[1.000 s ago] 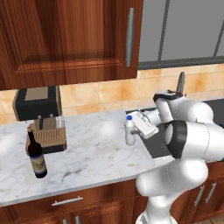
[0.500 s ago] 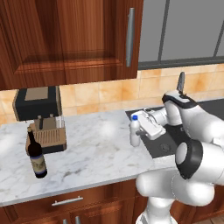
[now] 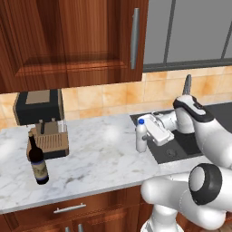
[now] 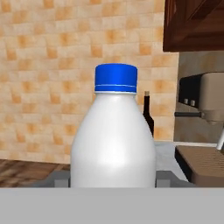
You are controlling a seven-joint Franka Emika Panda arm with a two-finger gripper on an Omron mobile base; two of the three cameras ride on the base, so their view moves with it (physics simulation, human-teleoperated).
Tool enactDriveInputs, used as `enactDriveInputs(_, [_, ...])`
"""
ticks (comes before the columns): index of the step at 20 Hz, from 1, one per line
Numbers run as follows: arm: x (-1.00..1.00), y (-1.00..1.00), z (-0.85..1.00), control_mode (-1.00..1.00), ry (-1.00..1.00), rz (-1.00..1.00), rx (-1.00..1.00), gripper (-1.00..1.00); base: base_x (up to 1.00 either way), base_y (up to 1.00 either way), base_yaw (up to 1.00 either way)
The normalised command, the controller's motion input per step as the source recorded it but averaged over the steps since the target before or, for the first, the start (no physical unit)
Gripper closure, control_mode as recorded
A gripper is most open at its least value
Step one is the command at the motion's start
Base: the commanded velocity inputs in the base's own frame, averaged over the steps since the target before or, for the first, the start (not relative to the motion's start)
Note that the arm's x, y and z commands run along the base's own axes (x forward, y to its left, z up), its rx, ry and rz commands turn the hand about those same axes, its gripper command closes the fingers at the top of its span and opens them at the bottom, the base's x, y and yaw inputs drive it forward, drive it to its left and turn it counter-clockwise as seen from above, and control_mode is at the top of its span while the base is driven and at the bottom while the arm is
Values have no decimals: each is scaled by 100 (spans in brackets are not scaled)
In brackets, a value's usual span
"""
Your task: Place the drinks on the dining counter in a tight cluster.
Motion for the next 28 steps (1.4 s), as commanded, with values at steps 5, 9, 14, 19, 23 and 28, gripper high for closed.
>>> enactDriveInputs(5, [0,0,0,100,0,0,0,100,-21,5,0])
enactDriveInputs(9, [0,0,0,100,0,0,0,100,-49,5,26])
enactDriveInputs(14, [0,0,0,100,0,0,0,100,-42,5,75])
enactDriveInputs(19, [0,0,0,100,0,0,0,100,-28,8,90])
enactDriveInputs(23, [0,0,0,100,0,0,0,100,-26,19,86])
enactDriveInputs(28, [0,0,0,100,0,0,0,100,-15,28,85])
